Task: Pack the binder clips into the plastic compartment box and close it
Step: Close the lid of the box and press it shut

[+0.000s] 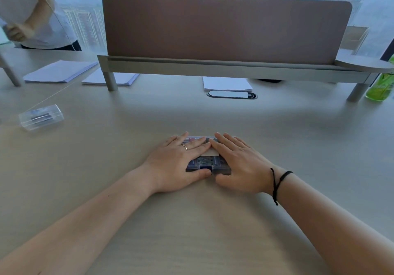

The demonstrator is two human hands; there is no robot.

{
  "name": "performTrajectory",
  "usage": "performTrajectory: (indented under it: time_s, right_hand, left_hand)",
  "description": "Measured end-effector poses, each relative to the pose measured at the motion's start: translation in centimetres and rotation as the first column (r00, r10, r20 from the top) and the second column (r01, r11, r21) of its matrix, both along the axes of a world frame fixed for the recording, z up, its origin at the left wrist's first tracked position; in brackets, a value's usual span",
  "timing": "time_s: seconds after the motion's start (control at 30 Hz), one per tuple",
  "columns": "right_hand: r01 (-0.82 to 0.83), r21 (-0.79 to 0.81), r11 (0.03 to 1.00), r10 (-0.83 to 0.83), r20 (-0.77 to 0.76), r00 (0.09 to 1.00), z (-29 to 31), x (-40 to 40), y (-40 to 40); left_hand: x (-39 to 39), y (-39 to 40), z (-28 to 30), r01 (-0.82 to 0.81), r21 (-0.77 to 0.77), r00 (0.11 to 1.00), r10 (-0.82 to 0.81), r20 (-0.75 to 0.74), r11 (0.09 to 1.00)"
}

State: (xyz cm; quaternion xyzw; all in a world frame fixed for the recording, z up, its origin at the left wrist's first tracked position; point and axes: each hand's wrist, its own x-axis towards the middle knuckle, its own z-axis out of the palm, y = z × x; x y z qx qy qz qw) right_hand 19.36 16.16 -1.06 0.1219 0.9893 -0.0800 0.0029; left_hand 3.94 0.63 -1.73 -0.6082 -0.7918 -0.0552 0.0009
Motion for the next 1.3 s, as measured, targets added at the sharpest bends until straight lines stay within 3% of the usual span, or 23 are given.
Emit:
performTrajectory:
  time_s: [0.3,0.5,0.6,0.73,0.83,1.03,1.3]
  right_hand:
    - [0.013,-0.144,0.990,-0.041,-0.197,0.980,-1.0,0.4,0.9]
    - [-0.012,-0.071,0.997,-0.002,-0.195,0.981,-0.7,0.6,1.8]
    - [-0.047,-0.046,0.998,0.030,-0.303,0.952,-0.6,0.9,1.8]
    - [-0.046,-0.040,0.998,0.024,-0.451,0.892,-0.9,1.0,1.9]
    - [-0.059,0.011,0.998,0.056,-0.523,0.851,-1.0,0.9,2.1]
    - [-0.105,0.226,0.968,0.230,-0.652,0.722,-1.3,1.0,1.3]
    - [-0.119,0.240,0.964,0.251,-0.652,0.716,-1.0,1.1,1.4]
  left_hand:
    - [-0.3,-0.3,-0.5,0.014,0.051,1.000,-0.015,0.024,0.999]
    - [-0.9,-0.7,-0.6,0.093,0.069,0.996,-0.094,0.001,0.993]
    - [-1.1,-0.6,-0.8,0.127,0.162,0.992,-0.126,-0.018,0.979]
    - [-1.0,-0.5,-1.0,0.250,0.451,0.963,-0.172,-0.209,0.857]
    - [-0.4,-0.6,-0.7,0.307,0.547,0.941,-0.162,-0.297,0.779]
    - [0.8,-0.8,-0.1,0.283,0.670,0.957,-0.152,-0.248,0.687]
    - [0.7,-1.1,0.6,0.355,0.742,0.934,-0.253,-0.253,0.569]
